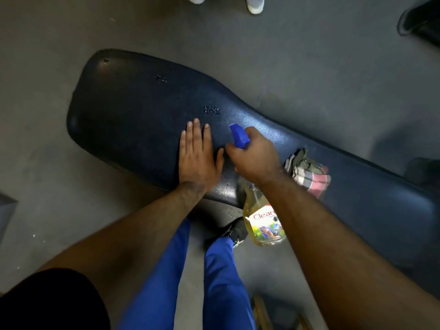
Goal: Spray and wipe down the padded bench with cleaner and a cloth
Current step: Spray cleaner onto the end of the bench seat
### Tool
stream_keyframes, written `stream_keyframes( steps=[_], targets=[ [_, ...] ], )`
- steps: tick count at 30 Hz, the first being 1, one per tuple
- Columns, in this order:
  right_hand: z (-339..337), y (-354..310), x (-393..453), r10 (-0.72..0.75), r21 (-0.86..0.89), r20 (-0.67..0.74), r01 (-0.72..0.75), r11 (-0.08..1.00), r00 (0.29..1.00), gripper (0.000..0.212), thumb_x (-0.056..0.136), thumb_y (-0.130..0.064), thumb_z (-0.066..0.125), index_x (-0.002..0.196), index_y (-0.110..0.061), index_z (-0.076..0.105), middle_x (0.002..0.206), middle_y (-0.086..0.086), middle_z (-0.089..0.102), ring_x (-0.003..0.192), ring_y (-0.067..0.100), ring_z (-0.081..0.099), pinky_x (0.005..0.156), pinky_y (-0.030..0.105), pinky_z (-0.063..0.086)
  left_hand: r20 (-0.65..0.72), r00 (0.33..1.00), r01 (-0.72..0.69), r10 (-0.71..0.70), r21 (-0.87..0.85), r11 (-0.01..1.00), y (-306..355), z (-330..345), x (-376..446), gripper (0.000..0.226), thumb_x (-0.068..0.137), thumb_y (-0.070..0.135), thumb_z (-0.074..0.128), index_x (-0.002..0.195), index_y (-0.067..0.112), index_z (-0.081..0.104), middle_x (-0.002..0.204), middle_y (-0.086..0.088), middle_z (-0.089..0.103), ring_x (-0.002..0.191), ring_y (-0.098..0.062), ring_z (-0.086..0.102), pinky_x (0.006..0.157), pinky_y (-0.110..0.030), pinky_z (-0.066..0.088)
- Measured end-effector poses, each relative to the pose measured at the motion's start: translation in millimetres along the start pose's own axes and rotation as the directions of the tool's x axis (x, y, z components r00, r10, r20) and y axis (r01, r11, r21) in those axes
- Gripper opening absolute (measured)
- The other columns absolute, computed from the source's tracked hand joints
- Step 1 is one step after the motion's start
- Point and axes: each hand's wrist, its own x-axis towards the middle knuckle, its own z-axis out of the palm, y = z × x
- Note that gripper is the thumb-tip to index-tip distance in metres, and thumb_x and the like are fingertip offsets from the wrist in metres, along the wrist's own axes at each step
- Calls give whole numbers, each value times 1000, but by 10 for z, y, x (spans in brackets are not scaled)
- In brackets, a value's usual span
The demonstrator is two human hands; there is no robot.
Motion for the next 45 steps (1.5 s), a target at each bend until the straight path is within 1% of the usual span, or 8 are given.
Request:
stream_keyframes(
  steps=[4,15,23,27,31,35,39,45],
  targets=[
    [-89,315,-183,64,88,-75,-58,994,995,19,86,-34,64,91,-23,48,84,3,66,79,28,64,68,32,45,38,984,-175,176,-38,984,293,44,-122,75,94,49,24,152,1,23,160,-23,18,150,-32,14,122,-45,13],
    [-206,924,-408,132,75,-181,-120,990,975,15,88,-28,61,80,-18,52,66,-6,49,59,5,43,51,23,27,-64,976,-206,207,17,978,349,242,-159,74,97,50,36,151,1,26,160,-21,19,150,-33,13,121,-49,14],
    [100,1024,-816,100,92,-130,-89,992,986,20,85,-33,65,89,-22,49,88,5,60,83,30,59,70,33,43,-68,976,-207,205,-30,978,340,216,-158,70,97,47,38,150,1,30,159,-21,23,149,-32,16,121,-47,14],
    [389,1001,-1014,151,108,-104,-140,984,983,22,87,-35,63,96,-16,55,94,10,64,88,33,62,77,41,53,-145,974,-193,172,-147,970,245,132,-187,59,96,36,43,145,2,41,154,-18,35,146,-30,27,122,-44,14],
    [686,891,-1115,222,127,-118,-207,970,968,20,89,-35,60,88,-16,58,88,10,65,84,33,63,75,40,54,-145,988,-55,44,-72,996,-160,132,-417,63,101,42,36,149,3,32,158,-19,27,148,-30,20,122,-45,10],
    [866,738,-1133,250,153,-158,-226,962,955,20,87,-36,59,84,-16,58,82,7,64,77,30,63,74,44,56,-115,986,-128,122,-50,990,-294,172,-424,65,103,45,30,151,1,28,159,-19,22,149,-30,16,123,-44,11],
    [911,545,-1088,169,128,-139,-151,980,976,19,88,-35,60,83,-21,49,83,4,61,78,28,59,69,36,48,-131,984,-150,122,-226,962,-457,33,-433,57,100,32,39,148,1,34,158,-17,29,148,-28,21,123,-41,13],
    [963,74,-840,50,106,-145,-35,994,988,20,91,-37,60,87,-23,48,91,6,61,83,30,58,69,32,38,-191,979,43,-66,-124,991,-1307,-200,-164,60,101,39,38,150,4,31,158,-19,26,149,-30,19,122,-46,14]
  ],
)
